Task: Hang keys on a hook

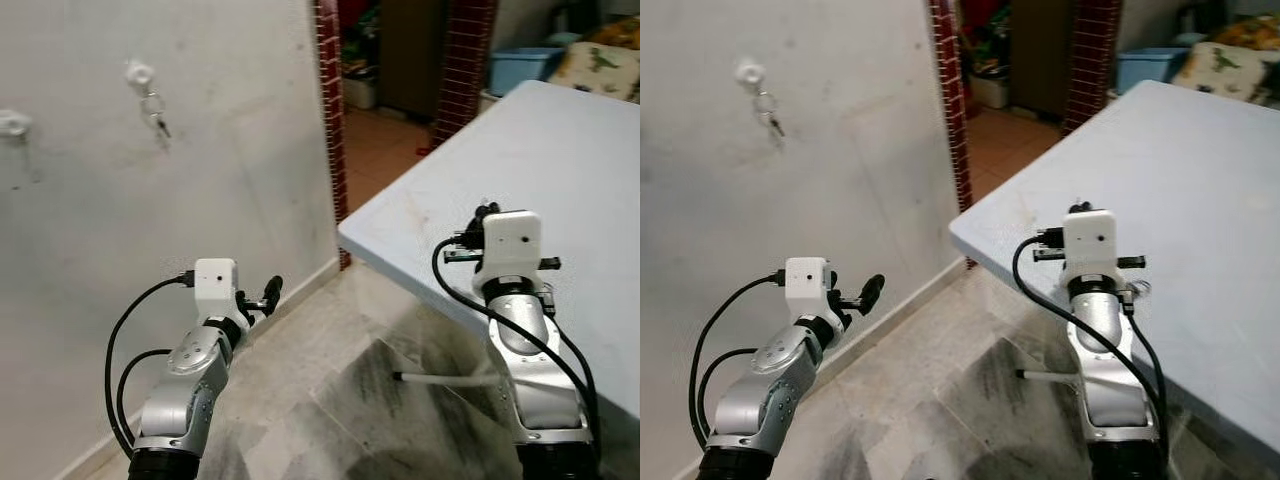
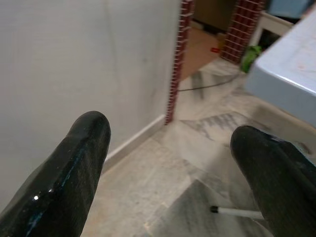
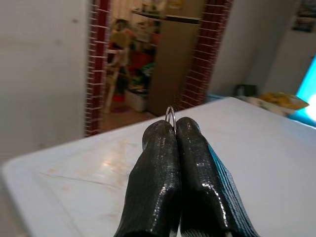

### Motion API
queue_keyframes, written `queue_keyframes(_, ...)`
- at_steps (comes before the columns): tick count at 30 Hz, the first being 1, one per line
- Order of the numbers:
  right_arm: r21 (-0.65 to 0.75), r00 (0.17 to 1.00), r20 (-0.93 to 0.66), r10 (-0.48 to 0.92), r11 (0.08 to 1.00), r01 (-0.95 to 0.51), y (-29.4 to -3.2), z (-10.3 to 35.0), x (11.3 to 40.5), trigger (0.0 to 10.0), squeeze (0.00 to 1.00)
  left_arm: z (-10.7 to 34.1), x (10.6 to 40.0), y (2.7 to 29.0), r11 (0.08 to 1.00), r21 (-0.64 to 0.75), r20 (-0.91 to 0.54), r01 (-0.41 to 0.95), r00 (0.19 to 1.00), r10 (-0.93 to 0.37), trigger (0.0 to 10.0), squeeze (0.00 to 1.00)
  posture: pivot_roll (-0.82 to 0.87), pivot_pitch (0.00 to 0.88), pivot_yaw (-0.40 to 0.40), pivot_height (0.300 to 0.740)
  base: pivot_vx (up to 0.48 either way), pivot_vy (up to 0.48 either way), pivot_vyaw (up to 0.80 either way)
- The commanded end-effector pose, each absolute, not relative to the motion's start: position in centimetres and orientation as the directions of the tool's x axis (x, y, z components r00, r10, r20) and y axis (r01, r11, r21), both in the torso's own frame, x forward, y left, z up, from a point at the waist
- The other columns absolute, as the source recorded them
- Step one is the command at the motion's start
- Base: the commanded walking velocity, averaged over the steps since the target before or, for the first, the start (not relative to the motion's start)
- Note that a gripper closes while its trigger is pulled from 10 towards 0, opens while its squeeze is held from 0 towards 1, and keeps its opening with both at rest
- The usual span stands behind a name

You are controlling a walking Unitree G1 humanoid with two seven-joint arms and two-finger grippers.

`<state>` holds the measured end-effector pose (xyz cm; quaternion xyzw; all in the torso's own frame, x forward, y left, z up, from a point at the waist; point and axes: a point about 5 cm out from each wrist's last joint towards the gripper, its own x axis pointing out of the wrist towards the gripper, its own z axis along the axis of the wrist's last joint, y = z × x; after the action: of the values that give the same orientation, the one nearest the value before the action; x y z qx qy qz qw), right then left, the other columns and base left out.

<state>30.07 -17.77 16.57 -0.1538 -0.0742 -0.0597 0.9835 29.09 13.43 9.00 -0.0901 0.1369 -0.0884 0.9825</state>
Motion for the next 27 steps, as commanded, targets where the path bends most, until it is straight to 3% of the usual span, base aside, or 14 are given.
queue_keyframes(1,-0.282,0.979,0.183,-0.086,0.950,0.136,-17.4,17.2,30.2,10.0,0.00,9.0,29.2,14.0,0.972,-0.188,-0.256,0.138,0.949,-0.184,10.0,0.00,-0.07,0.000,0.135,0.740,0.000,0.000,0.80)
queue_keyframes(7,-0.274,0.981,0.175,-0.086,0.952,0.132,-17.4,17.0,30.2,10.0,0.00,9.2,29.3,13.8,0.975,-0.178,-0.249,0.132,0.953,-0.174,10.0,0.00,-0.07,0.000,0.135,0.740,0.000,0.000,0.71)
queue_keyframes(20,-0.266,0.991,0.134,0.013,0.964,0.023,-15.8,16.7,30.3,10.0,0.00,9.3,29.2,14.4,0.980,-0.199,-0.201,0.031,0.977,-0.071,10.0,0.00,-0.06,0.000,0.029,0.740,0.000,0.000,0.00)
queue_keyframes(27,-0.270,0.990,0.133,0.051,0.963,-0.013,-15.0,16.8,30.8,10.0,0.00,9.2,28.9,14.2,0.978,-0.208,-0.196,0.012,0.979,-0.054,10.0,0.00,-0.05,0.000,0.013,0.740,0.000,0.000,0.00)
